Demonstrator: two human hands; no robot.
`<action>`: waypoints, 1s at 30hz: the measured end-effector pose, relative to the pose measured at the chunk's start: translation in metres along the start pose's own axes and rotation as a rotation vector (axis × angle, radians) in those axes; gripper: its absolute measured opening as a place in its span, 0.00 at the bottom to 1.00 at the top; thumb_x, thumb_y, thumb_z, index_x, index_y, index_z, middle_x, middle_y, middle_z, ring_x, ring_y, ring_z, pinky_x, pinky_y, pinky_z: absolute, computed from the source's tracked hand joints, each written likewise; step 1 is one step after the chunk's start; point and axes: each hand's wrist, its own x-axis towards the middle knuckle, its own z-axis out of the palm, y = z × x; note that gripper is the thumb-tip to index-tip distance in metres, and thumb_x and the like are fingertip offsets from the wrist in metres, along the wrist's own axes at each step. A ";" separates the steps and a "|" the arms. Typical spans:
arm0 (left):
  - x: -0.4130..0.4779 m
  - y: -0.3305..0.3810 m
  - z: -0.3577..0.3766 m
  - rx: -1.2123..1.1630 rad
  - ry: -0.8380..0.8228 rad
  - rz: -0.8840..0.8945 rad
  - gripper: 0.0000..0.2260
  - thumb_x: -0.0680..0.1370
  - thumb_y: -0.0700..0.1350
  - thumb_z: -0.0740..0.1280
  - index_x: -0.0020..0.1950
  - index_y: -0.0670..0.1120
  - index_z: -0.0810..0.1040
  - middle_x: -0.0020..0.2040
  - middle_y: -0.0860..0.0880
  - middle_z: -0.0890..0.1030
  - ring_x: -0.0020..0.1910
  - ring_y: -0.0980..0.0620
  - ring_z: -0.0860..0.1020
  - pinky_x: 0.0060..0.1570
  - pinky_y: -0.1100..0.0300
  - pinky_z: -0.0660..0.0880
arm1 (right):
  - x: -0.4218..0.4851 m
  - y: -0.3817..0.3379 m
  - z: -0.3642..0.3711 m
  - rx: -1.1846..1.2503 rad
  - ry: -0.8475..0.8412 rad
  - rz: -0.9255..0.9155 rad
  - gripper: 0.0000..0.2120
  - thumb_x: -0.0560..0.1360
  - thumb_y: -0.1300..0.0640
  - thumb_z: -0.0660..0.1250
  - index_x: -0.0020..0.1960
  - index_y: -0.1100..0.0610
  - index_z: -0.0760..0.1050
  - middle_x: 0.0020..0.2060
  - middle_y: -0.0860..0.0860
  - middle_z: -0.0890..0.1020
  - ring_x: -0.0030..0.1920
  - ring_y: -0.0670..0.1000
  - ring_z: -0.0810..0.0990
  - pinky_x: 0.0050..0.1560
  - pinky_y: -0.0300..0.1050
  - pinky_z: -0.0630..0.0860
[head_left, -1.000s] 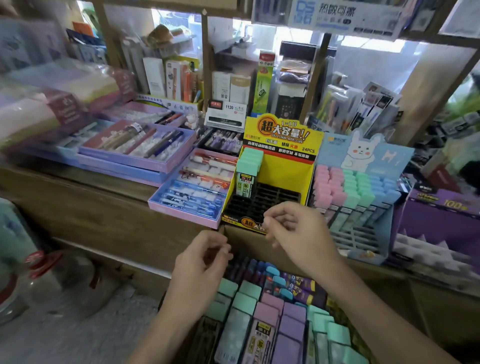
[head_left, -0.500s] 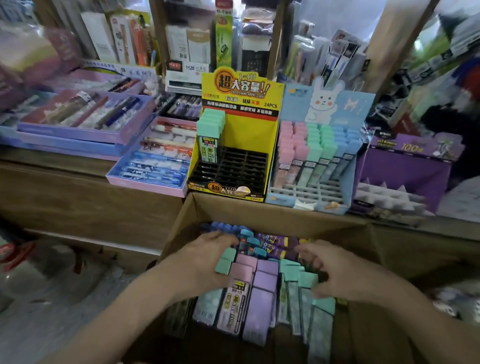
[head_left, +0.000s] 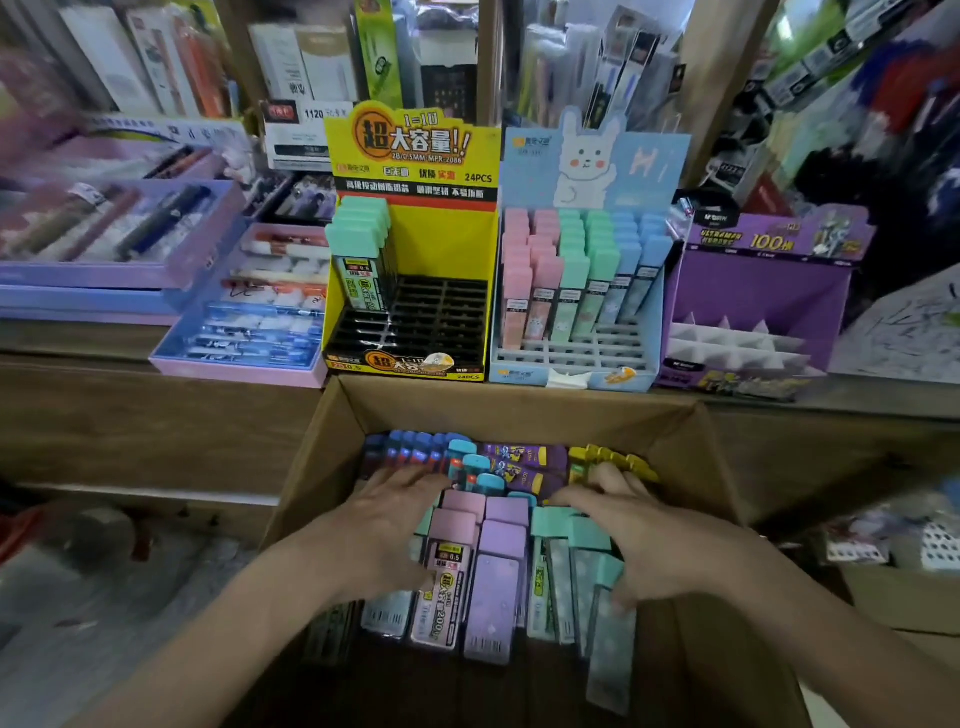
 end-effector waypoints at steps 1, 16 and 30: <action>0.000 0.000 0.002 -0.012 0.010 0.005 0.47 0.73 0.54 0.75 0.81 0.59 0.45 0.81 0.59 0.46 0.81 0.53 0.43 0.80 0.51 0.50 | 0.000 0.000 0.001 0.012 -0.007 -0.003 0.50 0.66 0.55 0.83 0.76 0.37 0.55 0.63 0.42 0.56 0.71 0.48 0.58 0.66 0.45 0.69; -0.001 -0.010 0.015 -0.054 0.075 0.072 0.44 0.73 0.56 0.74 0.80 0.62 0.48 0.80 0.62 0.48 0.79 0.59 0.43 0.76 0.59 0.47 | -0.002 -0.011 0.012 -0.037 -0.090 -0.070 0.33 0.65 0.51 0.82 0.63 0.43 0.68 0.58 0.44 0.63 0.64 0.47 0.61 0.64 0.55 0.73; -0.004 -0.007 0.016 -0.155 0.074 0.138 0.34 0.73 0.60 0.72 0.75 0.66 0.60 0.77 0.63 0.56 0.75 0.63 0.56 0.74 0.62 0.58 | -0.007 -0.018 0.007 0.038 -0.203 -0.184 0.27 0.73 0.53 0.76 0.69 0.42 0.71 0.59 0.41 0.73 0.60 0.44 0.74 0.60 0.42 0.73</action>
